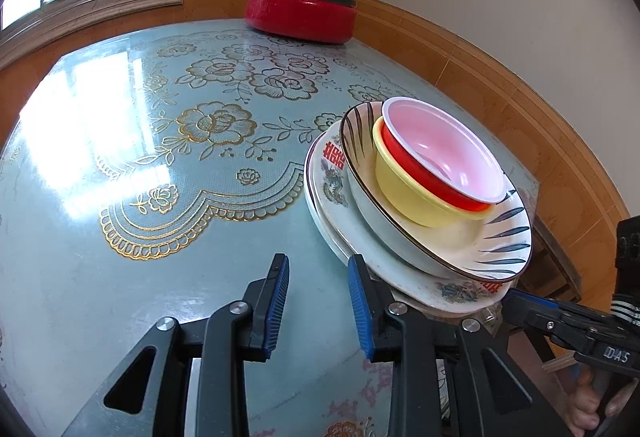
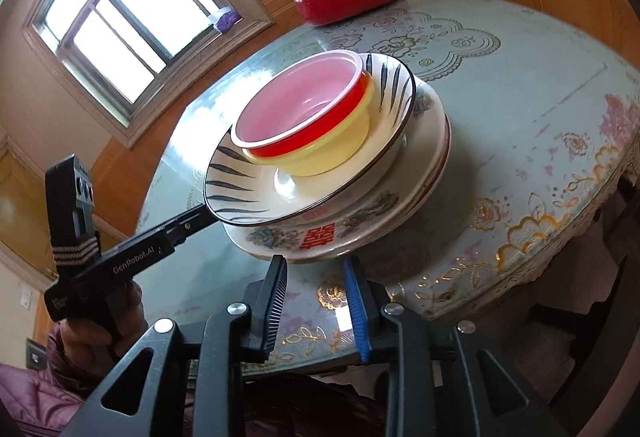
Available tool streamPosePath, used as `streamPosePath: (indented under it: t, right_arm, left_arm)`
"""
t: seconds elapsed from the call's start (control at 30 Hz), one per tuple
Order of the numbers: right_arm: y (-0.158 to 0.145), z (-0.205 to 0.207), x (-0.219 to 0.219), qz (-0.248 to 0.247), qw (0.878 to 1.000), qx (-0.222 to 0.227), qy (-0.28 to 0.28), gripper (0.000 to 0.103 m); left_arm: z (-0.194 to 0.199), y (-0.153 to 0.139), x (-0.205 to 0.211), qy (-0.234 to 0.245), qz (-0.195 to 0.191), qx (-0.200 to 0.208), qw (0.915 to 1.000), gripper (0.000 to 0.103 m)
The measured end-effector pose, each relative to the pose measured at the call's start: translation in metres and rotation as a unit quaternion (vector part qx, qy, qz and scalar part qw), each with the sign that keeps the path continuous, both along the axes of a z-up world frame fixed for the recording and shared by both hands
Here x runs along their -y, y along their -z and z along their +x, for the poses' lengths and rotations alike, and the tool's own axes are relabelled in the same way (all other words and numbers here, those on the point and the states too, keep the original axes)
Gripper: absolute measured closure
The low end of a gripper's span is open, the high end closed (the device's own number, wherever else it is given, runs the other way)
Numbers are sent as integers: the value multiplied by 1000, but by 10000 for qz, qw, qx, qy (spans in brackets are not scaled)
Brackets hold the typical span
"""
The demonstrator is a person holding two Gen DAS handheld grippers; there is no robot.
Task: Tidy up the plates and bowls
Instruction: 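Open both grippers and release the striped bowl rim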
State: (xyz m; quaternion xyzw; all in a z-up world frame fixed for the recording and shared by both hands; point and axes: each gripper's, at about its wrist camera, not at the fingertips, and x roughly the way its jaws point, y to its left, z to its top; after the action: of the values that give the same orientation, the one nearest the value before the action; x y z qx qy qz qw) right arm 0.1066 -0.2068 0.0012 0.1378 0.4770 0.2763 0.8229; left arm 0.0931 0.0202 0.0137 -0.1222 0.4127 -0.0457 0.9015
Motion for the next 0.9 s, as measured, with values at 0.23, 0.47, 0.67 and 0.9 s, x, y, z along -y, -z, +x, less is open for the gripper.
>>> streamPosePath:
  t: [0.23,0.47,0.67,0.9]
  right_arm:
    - [4,1,-8,37,10000,40,-50,70]
    - [0,4,-12,-264,9994,204,-39,72]
    - [1,3,-14,-306,9993,185,-68,72]
    - [-4,0,-4,-311,9992,123,219,72]
  left_arm:
    - [1,0,-1,1,8,21,10000,73]
    - [5,0,5,86,78,32,9999,73]
    - [5,1,5,84,52,12,10000,71]
    - [0,1,10,136,177,-2,9998,66]
